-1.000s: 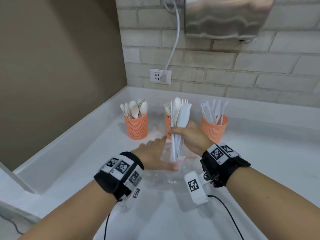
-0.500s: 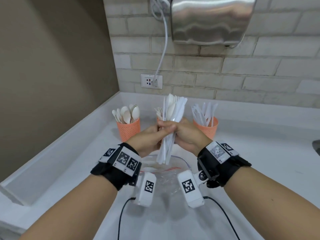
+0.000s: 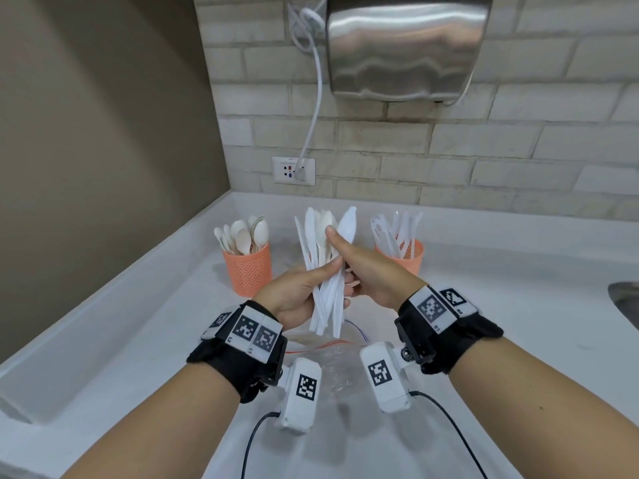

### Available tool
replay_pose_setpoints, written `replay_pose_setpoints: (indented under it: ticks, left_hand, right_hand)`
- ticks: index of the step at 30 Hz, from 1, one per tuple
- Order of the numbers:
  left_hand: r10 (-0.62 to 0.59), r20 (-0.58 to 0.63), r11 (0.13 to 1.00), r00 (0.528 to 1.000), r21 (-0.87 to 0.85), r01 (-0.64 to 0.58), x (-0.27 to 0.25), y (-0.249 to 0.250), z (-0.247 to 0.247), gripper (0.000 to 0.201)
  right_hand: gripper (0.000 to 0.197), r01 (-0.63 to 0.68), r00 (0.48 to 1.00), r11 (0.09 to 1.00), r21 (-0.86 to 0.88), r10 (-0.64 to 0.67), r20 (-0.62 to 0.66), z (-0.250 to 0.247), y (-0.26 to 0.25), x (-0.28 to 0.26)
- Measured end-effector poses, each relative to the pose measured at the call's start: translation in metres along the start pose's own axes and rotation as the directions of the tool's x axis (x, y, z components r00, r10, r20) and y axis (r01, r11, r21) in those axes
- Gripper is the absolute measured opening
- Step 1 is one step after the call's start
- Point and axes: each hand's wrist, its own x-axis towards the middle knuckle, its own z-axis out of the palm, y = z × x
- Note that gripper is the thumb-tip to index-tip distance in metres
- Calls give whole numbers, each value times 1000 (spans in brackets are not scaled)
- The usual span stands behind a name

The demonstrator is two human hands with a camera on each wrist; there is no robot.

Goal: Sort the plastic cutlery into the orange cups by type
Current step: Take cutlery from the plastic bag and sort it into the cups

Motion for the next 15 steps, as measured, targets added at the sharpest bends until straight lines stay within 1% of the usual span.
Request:
replay_pose_setpoints:
  ticks: [3,6,7,9,12,15]
  left_hand:
    - [39,-29,998,999,-44,-40,4,-2,3,21]
    - [74,-35,996,997,-49,-75,6,-6,7,18]
    - [78,-29,995,996,-59,-80,8,-7,8,19]
    - [83,-41,994,996,-67,-86,10,-9,9,19]
    - [80,-93,996,992,-28,-83,15,-10,13,19]
    - [71,-129,997,989,-3,-72,20,-10,17,17]
  right_hand:
    - [36,79,993,990,113,-68,-101,2,9,-2]
    - [23,143,975,984,107,-121,-186,2,16,-2]
    - [22,162,968,981,104,-137,-211,1,18,-2]
    - [26,186,960,972,143,-149,-237,-2,21,-3]
    - [31,198,964,959,205,-154,-216,-3,22,-4]
    - [32,207,965,951,229,-161,-207,-3,24,-3]
